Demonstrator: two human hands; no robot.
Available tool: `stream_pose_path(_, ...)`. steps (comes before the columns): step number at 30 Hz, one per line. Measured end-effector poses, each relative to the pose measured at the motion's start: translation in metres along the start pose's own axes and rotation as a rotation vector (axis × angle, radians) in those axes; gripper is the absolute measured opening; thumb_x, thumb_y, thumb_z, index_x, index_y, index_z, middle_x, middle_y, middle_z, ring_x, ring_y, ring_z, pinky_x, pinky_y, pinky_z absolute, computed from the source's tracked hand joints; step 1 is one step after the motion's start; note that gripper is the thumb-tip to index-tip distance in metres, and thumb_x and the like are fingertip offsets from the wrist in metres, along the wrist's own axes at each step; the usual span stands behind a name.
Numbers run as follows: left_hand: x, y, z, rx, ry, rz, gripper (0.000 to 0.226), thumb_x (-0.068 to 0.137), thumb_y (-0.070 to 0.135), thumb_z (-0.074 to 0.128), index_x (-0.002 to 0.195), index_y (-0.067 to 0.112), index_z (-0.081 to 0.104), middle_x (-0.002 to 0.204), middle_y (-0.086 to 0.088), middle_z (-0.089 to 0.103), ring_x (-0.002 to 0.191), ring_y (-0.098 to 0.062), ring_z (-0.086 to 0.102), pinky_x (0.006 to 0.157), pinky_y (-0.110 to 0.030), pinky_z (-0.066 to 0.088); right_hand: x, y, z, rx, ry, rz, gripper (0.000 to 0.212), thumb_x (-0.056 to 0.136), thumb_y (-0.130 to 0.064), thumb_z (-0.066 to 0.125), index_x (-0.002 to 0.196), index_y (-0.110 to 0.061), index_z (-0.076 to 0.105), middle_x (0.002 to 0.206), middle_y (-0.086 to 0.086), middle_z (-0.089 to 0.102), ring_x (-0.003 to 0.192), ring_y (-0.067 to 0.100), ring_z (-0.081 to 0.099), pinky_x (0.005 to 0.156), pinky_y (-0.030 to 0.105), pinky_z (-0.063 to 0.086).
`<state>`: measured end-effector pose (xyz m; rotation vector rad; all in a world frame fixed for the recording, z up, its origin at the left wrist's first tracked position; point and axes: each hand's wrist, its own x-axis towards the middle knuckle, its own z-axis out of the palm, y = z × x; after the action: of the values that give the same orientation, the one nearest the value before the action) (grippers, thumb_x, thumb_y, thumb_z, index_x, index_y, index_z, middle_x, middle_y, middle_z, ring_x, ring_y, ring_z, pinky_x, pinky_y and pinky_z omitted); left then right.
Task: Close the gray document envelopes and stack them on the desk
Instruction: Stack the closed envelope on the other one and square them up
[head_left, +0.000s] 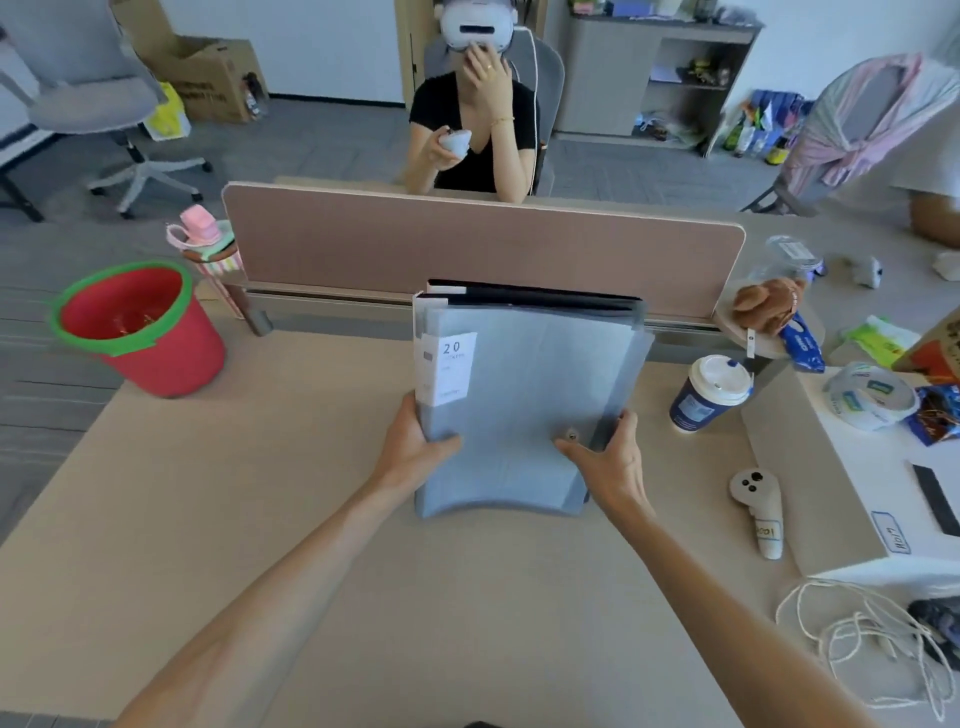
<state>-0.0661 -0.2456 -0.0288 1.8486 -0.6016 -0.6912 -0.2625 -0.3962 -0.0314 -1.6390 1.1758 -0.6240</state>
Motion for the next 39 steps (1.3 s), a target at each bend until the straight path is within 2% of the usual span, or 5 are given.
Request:
stream_pose_path(8,0.015,-0.032,-0.022,-0.003,-0.229,0.061,0.086,0.054,0.025,0.086,0.128,0.025,0.043,0.124,0.004,0.061,0.115,-0.01,0.059,0.096,-0.035,0.051,-0.018,0.007,0.02,-0.178,0.016,0.013,0.053,0.072,-0.019,0.079,0.101,-0.015,0.035,0.098,0.004,0.05,0.086,0.02,0.055,0.07,0.029,0.042)
stream_pose_path(14,0.03,-0.021,-0.028,-0.03,-0.303,0.18,0.082,0.061,0.011,0.083,0.131,0.021,0.043,0.122,0.007,0.062,0.112,-0.003,0.06,0.09,-0.017,0.05,-0.016,0.008,0.02,-0.003,-0.006,0.046,0.066,0.068,-0.025,0.079,0.115,-0.023,0.033,0.113,-0.001,0.053,0.105,0.011,0.055,0.081,0.027,0.049)
stream_pose_path(24,0.033,-0.044,-0.017,0.151,-0.227,0.057,0.066,0.062,0.033,0.077,0.12,0.035,0.045,0.114,0.017,0.06,0.105,-0.001,0.058,0.085,-0.027,0.048,-0.013,0.033,0.054,-0.219,0.185,0.089,0.041,0.081,-0.017,0.068,0.104,-0.014,0.033,0.104,0.004,0.049,0.101,0.029,0.053,0.075,0.035,0.042)
stream_pose_path(32,0.042,-0.031,0.02,0.212,-0.171,-0.165,0.051,0.066,0.028,0.076,0.106,0.026,0.044,0.096,0.008,0.063,0.085,-0.018,0.063,0.079,-0.033,0.052,-0.004,0.067,0.023,-0.371,-0.059,0.085,0.087,0.088,-0.016,0.06,0.15,-0.006,0.001,0.157,0.008,0.019,0.144,0.024,0.021,0.116,0.033,0.022)
stream_pose_path(39,0.028,-0.044,0.086,0.195,-0.203,-0.403,0.05,0.069,0.027,0.075,0.11,0.014,0.049,0.097,-0.004,0.067,0.084,-0.024,0.066,0.077,-0.033,0.053,0.012,0.108,-0.026,-0.395,-0.146,0.266,0.055,0.08,-0.018,0.067,0.127,-0.008,0.04,0.113,0.014,0.057,0.099,0.03,0.056,0.085,0.039,0.048)
